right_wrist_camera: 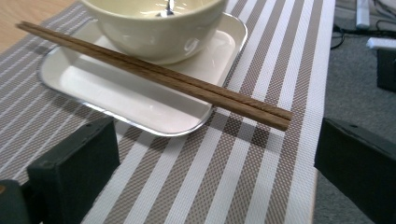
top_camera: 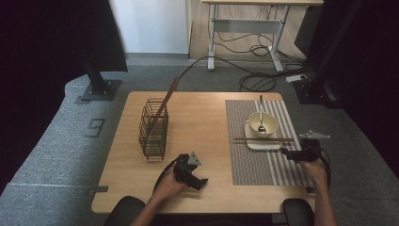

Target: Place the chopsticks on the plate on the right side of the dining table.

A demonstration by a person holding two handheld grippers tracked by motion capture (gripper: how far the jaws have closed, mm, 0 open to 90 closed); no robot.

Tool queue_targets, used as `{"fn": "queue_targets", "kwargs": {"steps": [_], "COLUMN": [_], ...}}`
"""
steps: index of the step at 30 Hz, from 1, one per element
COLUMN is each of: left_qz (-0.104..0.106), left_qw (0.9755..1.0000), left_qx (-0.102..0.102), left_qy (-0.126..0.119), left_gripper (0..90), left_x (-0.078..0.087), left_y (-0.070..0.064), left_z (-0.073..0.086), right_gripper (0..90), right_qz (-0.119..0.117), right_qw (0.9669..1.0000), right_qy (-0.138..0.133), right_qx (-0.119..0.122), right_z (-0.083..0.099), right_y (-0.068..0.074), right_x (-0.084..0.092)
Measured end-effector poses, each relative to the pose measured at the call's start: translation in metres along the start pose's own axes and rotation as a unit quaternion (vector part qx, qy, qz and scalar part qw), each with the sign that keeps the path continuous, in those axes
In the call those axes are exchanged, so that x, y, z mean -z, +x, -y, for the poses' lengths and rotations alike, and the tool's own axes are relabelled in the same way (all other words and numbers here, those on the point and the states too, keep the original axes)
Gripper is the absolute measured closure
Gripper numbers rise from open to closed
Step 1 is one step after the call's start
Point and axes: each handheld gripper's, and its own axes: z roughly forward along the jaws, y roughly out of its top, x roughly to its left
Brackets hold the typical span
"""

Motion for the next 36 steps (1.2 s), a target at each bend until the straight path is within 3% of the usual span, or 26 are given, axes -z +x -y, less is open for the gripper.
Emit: {"fn": "queue_targets", "kwargs": {"steps": [5, 12, 17, 22, 26, 32, 36], "left_qz": [0.0, 0.0, 0.0, 0.0, 0.0, 0.0, 0.0], "left_qw": [1.0, 1.0, 1.0, 1.0, 1.0, 1.0, 1.0], "left_qx": [0.0, -0.001, -0.001, -0.001, 0.0, 0.0, 0.0], "left_qy": [0.0, 0.0, 0.0, 0.0, 0.0, 0.0, 0.0], "left_gripper": [0.0, 0.0, 0.0, 0.0, 0.0, 0.0, 0.0], "left_x": [0.0, 0.0, 0.0, 0.0, 0.0, 0.0, 0.0], "left_y": [0.0, 0.0, 0.0, 0.0, 0.0, 0.0, 0.0], "left_z": [0.0, 0.0, 0.0, 0.0, 0.0, 0.0, 0.0], "right_gripper": [0.0, 0.0, 0.0, 0.0, 0.0, 0.0, 0.0], "right_qz": [-0.009, -0.015, -0.047, -0.083, -0.1, -0.121, -0.114], "right_qw": [0.9999, 0.9998, 0.9985, 0.9951, 0.9917, 0.9878, 0.987], "right_qy": [-0.008, 0.005, 0.006, 0.009, 0.029, 0.05, 0.06], "right_qx": [0.007, 0.015, 0.028, 0.053, 0.076, 0.084, 0.097], "right_z": [-0.004, -0.009, -0.012, -0.019, -0.019, -0.011, -0.002], "right_y": [0.012, 0.034, 0.062, 0.093, 0.118, 0.136, 0.141], "right_x": [0.025, 0.049, 0.054, 0.042, 0.021, -0.013, -0.03]}}
